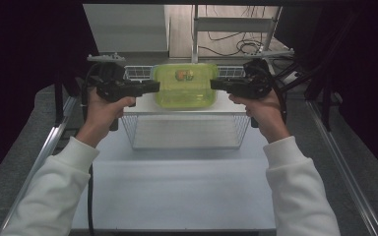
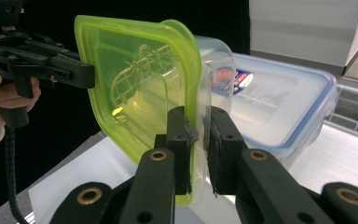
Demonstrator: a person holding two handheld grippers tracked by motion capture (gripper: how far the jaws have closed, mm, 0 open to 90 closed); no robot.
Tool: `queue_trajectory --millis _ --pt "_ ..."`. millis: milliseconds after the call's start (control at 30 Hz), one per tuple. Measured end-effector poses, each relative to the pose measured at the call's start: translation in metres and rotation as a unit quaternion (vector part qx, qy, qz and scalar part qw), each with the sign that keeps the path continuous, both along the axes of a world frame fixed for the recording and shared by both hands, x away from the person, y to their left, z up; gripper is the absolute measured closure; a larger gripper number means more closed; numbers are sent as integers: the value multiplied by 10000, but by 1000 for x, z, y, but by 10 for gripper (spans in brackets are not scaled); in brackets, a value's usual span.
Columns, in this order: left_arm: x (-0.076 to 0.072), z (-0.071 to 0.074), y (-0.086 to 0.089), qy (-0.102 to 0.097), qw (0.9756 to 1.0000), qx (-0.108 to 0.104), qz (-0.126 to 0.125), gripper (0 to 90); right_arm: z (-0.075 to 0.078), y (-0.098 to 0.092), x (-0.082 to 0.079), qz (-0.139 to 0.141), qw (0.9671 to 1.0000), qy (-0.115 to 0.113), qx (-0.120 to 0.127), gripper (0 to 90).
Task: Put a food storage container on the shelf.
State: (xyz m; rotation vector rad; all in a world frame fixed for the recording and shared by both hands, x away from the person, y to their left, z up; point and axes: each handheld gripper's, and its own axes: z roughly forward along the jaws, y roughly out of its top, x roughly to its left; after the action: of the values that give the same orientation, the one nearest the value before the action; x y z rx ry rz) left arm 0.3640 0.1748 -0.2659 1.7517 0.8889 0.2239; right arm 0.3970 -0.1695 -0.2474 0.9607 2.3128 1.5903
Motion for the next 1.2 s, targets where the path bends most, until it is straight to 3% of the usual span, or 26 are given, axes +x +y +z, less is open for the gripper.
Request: queue_trajectory --millis 467,867,1200 --pt "28 18 -3 98 9999 65 31 805 5 -4 31 -33 9995 225 200 799" --pt "55 9 2 395 9991 -97 117 804 2 2 65 -36 9982 570 176 794" --pt "61 6 1 441 9985 -176 275 770 2 4 74 -106 9974 631 344 785"
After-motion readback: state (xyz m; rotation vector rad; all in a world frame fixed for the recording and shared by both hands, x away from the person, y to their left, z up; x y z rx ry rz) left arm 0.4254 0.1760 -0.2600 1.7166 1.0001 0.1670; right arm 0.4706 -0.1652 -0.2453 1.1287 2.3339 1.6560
